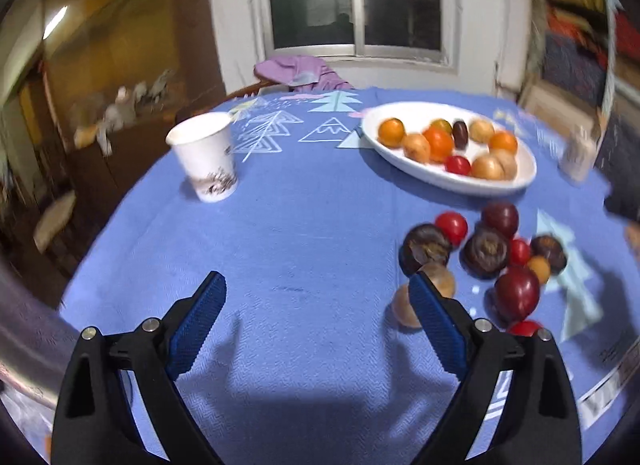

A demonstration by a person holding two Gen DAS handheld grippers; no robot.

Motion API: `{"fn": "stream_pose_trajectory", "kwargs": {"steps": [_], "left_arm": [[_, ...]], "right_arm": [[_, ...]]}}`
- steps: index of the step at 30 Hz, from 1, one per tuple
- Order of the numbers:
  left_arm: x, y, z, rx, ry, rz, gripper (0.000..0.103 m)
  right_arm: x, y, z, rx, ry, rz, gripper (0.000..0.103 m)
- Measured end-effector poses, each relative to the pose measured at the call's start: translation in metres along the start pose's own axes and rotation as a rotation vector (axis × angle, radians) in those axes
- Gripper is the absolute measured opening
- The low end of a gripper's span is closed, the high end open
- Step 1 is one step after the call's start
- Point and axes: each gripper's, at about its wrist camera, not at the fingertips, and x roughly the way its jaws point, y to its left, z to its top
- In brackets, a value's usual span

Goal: Organize fruits
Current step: 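Grasp the tan potato-like fruit with the left tool, then grasp a dark purple mangosteen-like fruit with the right tool while the left tool holds its fruit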

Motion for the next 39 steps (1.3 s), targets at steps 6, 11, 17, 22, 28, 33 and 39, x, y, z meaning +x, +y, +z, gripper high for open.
{"fn": "stream_pose_trajectory", "kwargs": {"steps": [6, 11, 17, 22, 28, 33, 39], "left_arm": [[-0.002, -0.020, -0.006, 0.079, -0.013, -0.061, 0.091], [0.005, -0.058, -0.016, 0.240, -0.017, -0.015, 0.086], [0.013, -0.073, -0.014, 0.294, 0.005, -0.032, 0.063], [0.022, -0.068, -0.010, 0.256, 0.037, -0.097, 0.055], [0.036, -0.062, -0.010, 0.214, 0.105, -0.184, 0.040], [0.036, -0.055, -0.010, 0.180, 0.102, -0.196, 0.039], [0.029, -0.043, -0.011, 0.139, 0.084, -0.123, 0.039]], "right_arm": [[0.000, 0.001, 0.000, -0.005, 0.001, 0.002, 0.073], [0.000, 0.003, -0.001, -0.015, 0.002, 0.007, 0.073], [0.001, 0.005, -0.001, -0.025, 0.006, 0.005, 0.073], [0.001, 0.005, -0.001, -0.027, 0.011, 0.007, 0.073], [0.007, 0.009, -0.004, -0.042, 0.036, 0.011, 0.073], [0.013, 0.009, -0.007, -0.045, 0.057, 0.006, 0.073], [0.026, 0.008, -0.012, -0.056, 0.110, -0.003, 0.069]]}}
